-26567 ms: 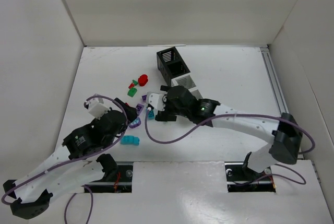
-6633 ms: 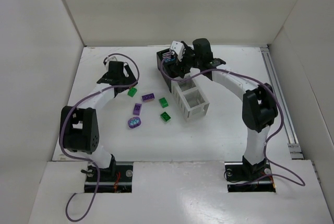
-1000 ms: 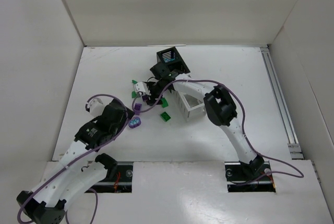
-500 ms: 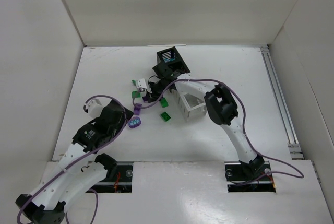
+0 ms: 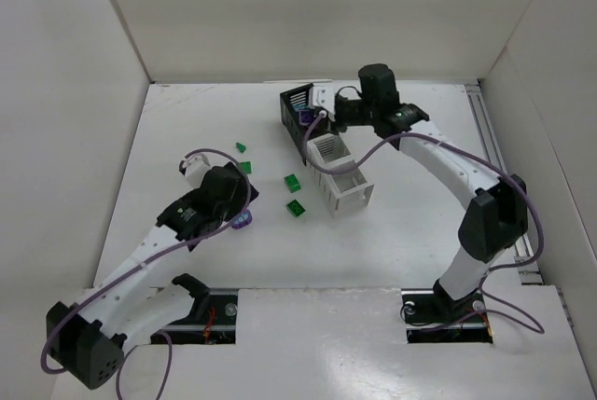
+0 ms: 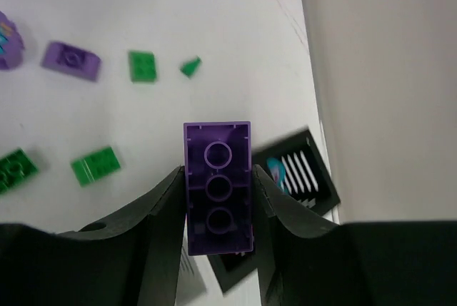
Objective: Sort the legos into containers by color
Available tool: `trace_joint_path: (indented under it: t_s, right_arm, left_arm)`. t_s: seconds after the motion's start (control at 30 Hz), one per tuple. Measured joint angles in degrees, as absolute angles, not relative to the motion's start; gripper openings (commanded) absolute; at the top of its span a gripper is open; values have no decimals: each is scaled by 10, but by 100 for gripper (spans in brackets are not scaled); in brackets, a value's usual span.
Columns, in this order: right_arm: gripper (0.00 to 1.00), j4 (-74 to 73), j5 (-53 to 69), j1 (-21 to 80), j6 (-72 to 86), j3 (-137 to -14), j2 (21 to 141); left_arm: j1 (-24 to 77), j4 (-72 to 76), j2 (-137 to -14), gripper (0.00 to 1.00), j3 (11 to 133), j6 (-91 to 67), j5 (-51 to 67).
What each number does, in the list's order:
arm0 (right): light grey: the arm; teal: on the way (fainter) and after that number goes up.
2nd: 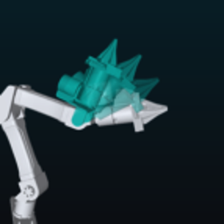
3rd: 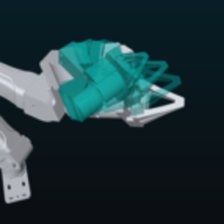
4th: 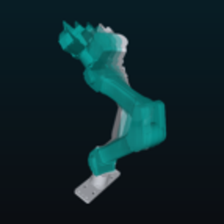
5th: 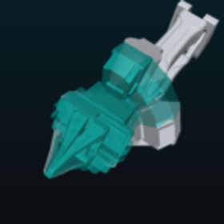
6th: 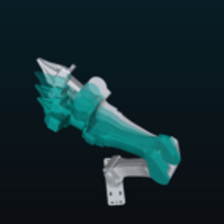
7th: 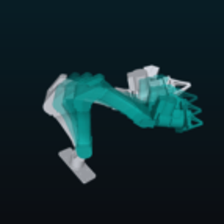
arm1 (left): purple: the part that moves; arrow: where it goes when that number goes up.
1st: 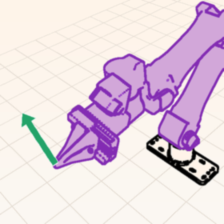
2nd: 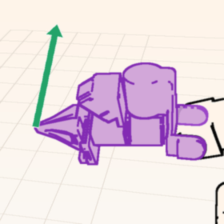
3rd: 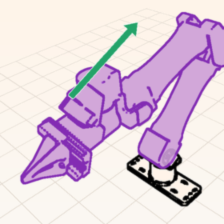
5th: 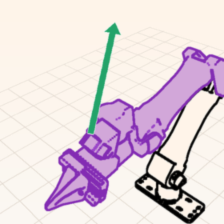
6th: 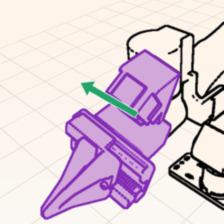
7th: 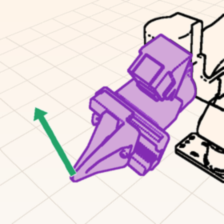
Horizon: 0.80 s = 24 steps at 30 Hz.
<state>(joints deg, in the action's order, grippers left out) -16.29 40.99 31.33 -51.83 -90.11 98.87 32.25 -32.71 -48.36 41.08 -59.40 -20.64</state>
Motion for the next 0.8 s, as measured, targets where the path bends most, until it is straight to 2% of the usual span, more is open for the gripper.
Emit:
trace_joint_path:
  t_s: [0.23,0.37,0.5,0.53,0.7,0.8]
  right_arm:
    - [25,-179,398,236,-518,-831,1004]
    - [32,-190,397,233,-519,-808,1007]
    - [50,-190,396,233,-519,-798,1005]
    - [58,-190,396,233,-519,-798,1005]
    - [75,-191,396,233,-518,-797,1000]
    - [79,-194,392,233,-519,-797,984]
  left_arm:
    - [309,-264,-583,100,441,-518,-190]
    - [275,-229,-606,100,444,-485,-161]
    - [260,-197,-625,100,444,-455,-135]
    - [260,-191,-630,100,444,-448,-131]
    - [260,-165,-670,100,444,-416,-122]
    - [260,-157,-708,100,444,-399,-123]
